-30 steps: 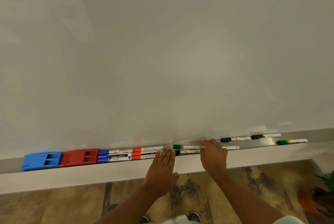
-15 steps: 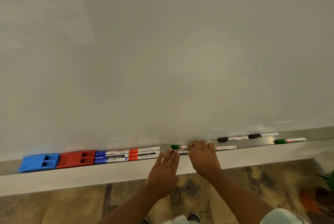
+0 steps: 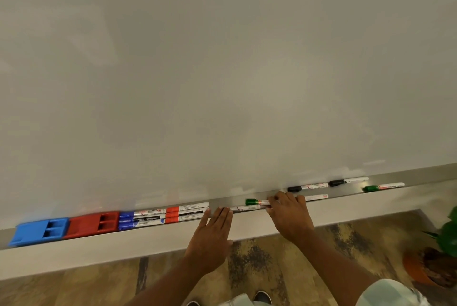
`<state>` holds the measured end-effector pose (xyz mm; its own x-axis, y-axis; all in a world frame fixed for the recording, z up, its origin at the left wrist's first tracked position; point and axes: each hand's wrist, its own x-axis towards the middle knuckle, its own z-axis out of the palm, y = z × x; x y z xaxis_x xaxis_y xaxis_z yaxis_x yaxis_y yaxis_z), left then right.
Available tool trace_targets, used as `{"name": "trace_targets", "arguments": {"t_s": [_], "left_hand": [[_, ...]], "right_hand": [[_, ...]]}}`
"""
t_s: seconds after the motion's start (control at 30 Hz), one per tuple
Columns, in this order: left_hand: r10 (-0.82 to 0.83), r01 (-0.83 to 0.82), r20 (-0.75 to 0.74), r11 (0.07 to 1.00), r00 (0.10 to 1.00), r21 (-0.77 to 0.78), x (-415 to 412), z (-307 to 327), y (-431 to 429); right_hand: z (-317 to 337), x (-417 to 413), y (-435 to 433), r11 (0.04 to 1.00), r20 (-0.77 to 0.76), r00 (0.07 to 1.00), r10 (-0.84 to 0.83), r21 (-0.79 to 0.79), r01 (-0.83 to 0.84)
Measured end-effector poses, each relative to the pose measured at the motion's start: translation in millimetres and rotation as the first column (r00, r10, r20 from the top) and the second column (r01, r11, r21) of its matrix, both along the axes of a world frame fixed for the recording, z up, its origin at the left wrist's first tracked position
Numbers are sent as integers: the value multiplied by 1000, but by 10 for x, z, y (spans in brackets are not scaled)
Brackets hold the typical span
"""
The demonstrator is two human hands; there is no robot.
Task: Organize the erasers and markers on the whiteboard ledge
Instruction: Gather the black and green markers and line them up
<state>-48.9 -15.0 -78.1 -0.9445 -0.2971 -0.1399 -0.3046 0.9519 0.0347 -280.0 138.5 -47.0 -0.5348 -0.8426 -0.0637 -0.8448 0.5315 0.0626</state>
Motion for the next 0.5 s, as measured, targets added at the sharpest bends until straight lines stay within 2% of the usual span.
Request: {"name": "trace_targets", "arguments": {"t_s": [0.2,0.4,0.5], "left_hand": [[20,-20,-25,1000,999,-6,13,108,-32],[78,-78,39,997,996,-11,-22,240,-71],[58,-54,75,997,996,-57,-36,282,-74]], "right_hand": [[-9,-183,224,997,22,996,-81,16,81],[-2,-351,390,987,31,987,-156,40,155],[22,-384,415,985,33,984,-175,15,174]]}}
